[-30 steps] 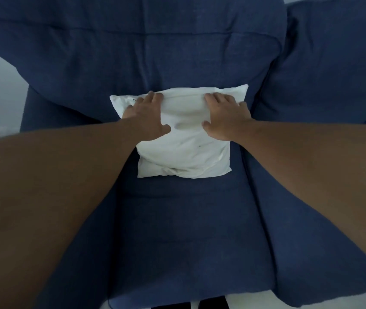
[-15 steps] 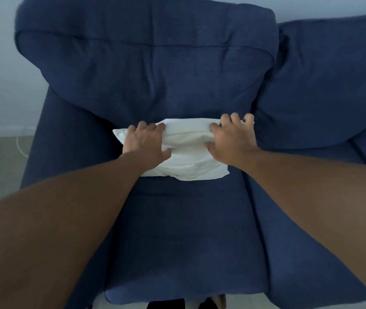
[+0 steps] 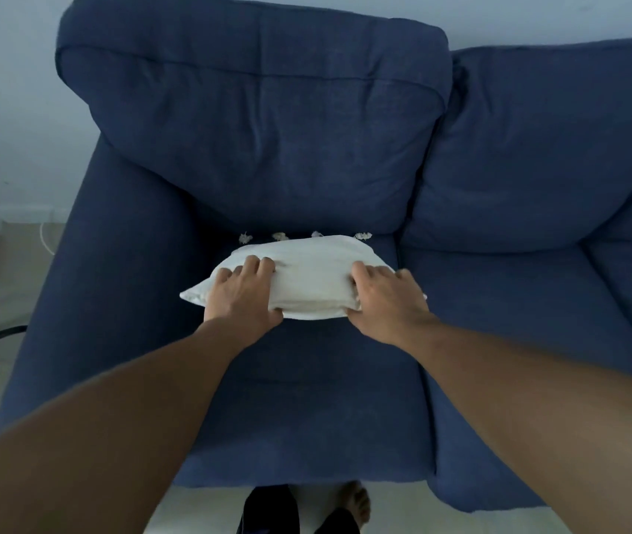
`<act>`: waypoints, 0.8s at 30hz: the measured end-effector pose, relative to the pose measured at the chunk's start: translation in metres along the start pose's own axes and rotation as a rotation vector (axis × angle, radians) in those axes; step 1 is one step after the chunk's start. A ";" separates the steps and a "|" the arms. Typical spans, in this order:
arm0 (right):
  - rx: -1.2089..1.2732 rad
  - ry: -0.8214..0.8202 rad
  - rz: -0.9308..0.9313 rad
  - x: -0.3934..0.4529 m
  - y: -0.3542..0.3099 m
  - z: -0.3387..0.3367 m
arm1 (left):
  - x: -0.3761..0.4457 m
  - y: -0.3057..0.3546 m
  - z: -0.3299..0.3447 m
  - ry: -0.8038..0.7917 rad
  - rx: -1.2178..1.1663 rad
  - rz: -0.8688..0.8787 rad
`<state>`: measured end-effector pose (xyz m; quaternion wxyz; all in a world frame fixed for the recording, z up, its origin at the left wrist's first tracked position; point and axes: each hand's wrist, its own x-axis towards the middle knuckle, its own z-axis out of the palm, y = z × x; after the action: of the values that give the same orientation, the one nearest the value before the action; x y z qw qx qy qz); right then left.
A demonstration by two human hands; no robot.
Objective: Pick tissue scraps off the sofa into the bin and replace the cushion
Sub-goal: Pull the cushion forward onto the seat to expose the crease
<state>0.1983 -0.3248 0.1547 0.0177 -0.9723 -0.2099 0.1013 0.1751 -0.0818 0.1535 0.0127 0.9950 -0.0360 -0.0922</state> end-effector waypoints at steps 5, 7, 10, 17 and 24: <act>-0.043 -0.083 -0.006 -0.037 -0.011 0.024 | -0.039 0.011 0.026 -0.074 0.034 0.025; -0.046 -0.154 -0.013 -0.050 -0.016 0.034 | -0.053 0.014 0.037 -0.128 0.066 0.027; -0.043 -0.244 -0.029 -0.067 -0.022 0.051 | -0.070 0.019 0.051 -0.174 0.112 0.049; 0.005 -0.370 -0.032 -0.092 -0.029 0.084 | -0.107 0.030 0.094 -0.205 0.085 0.014; 0.038 -0.460 -0.075 -0.095 -0.039 0.100 | -0.122 0.033 0.118 -0.396 0.071 0.002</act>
<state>0.0775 -0.3287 0.0776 -0.0084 -0.9146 -0.2422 0.3237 0.0319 -0.1080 0.0607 -0.0296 0.9572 -0.0421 -0.2848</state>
